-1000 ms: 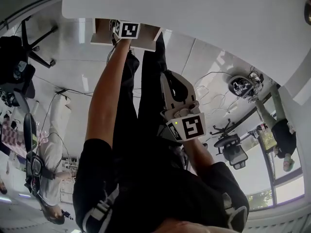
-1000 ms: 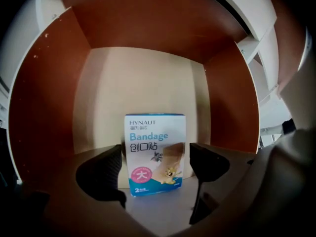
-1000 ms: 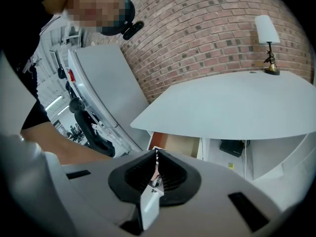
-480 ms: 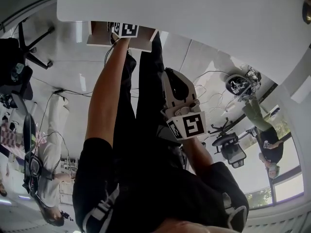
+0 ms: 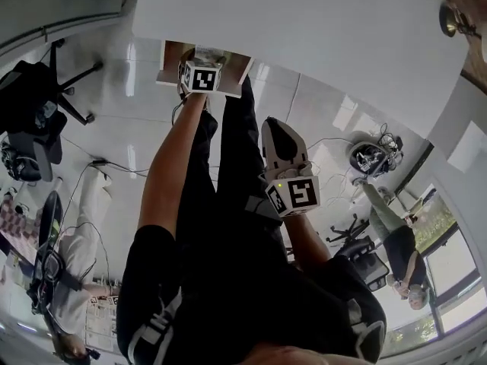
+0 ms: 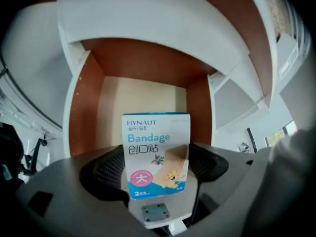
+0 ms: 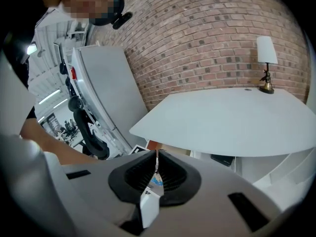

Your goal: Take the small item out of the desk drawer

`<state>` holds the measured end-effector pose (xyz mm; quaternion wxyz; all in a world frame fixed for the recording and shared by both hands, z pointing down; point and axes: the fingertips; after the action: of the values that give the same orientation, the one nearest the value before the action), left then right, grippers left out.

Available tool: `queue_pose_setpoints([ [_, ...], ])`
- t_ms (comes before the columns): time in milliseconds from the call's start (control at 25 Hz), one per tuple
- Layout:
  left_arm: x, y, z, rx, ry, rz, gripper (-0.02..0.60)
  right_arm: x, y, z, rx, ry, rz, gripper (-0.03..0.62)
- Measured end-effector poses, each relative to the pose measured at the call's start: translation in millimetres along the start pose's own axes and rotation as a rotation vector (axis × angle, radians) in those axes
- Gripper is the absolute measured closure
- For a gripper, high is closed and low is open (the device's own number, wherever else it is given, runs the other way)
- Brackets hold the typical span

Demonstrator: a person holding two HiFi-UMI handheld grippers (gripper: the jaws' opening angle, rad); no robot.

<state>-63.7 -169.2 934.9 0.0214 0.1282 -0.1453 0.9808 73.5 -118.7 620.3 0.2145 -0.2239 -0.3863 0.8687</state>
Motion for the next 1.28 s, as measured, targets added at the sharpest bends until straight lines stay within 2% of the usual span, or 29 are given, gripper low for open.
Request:
queue_pose_setpoints([
  [160,-9.1,-12.8,-60.7,-0.047,-0.027,-0.007,0.174,20.5,9.7,-32.7,-0.016,-0.013,-0.018,0.559],
  [360,-16.6,-23.7,-143.3,-0.132,-0.051,0.021,0.175,49.2,35.5,-66.9,-0.068,-0.036,-0.046,0.559],
  [760,-45.3,-0.6,-344.8,-0.514,-0.144,0.095,0.175,107.4,79.9,-124.5,-0.232,-0.079,-0.131,0.559],
  [1040,-73.6,5.7,-449.6,-0.710,-0.201,0.154,0.175,122.2,98.7,-145.5,-0.320,-0.121,-0.134,0.559],
  [1280,-117.6,-9.0,-554.1,-0.872,-0.227,0.182,0.175,130.8,111.2,-188.7,-0.352,-0.095,-0.161,0.559],
])
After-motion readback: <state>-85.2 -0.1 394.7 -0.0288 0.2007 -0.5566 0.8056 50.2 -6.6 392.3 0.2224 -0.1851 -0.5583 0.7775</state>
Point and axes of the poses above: the fingertips, and each gripper's own axes: z forward along the fingers, x to its left, y out of its top, and after that the axes turned 7 degrees about -z, right-handed
